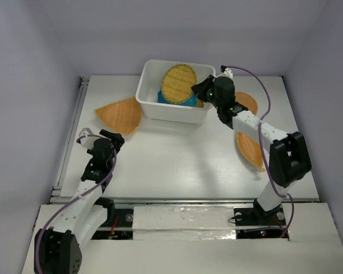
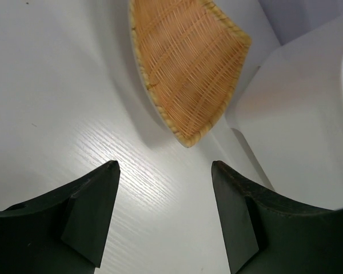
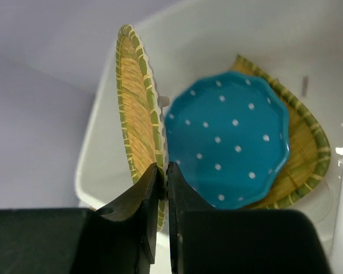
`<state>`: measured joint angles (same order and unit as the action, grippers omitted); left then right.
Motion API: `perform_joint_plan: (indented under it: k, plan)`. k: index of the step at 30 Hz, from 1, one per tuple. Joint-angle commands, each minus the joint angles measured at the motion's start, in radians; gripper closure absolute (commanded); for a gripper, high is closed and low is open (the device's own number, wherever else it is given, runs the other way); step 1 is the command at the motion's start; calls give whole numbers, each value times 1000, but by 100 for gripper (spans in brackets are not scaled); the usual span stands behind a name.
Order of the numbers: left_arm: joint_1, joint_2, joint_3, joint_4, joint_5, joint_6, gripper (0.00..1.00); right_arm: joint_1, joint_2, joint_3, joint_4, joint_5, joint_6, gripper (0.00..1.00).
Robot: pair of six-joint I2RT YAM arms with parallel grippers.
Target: Place the plates into the plastic bin on the countertop
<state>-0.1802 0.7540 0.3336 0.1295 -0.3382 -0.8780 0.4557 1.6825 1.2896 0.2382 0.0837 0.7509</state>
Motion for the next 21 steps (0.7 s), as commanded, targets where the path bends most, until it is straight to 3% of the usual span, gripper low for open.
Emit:
perform_joint_plan:
  k: [1,6,8,9,10,12,13,15,21]
  plan:
    - [21,47,-21,131,-29,-32,37,-21,41,68,-2,-44,-13,100]
    - [108,159,-41,235,46,-50,37,-32,111,137,-54,-76,-22,99]
    - [146,208,-48,274,149,-61,37,-32,132,148,-76,-76,-24,90]
    - [157,221,-48,301,162,-64,37,-32,132,145,-76,-76,-24,84]
    - [157,234,-47,309,157,-61,36,-32,132,140,-76,-76,-25,64]
    - [168,278,-41,329,157,-56,36,-32,117,126,-77,-70,-35,45]
    - [168,294,-31,337,163,-49,36,-32,109,123,-79,-64,-42,29]
    - [177,340,-24,354,166,-47,35,-32,77,117,-85,-49,-64,15]
    - [186,476,19,444,191,-42,34,-32,-96,7,-31,-30,-102,13]
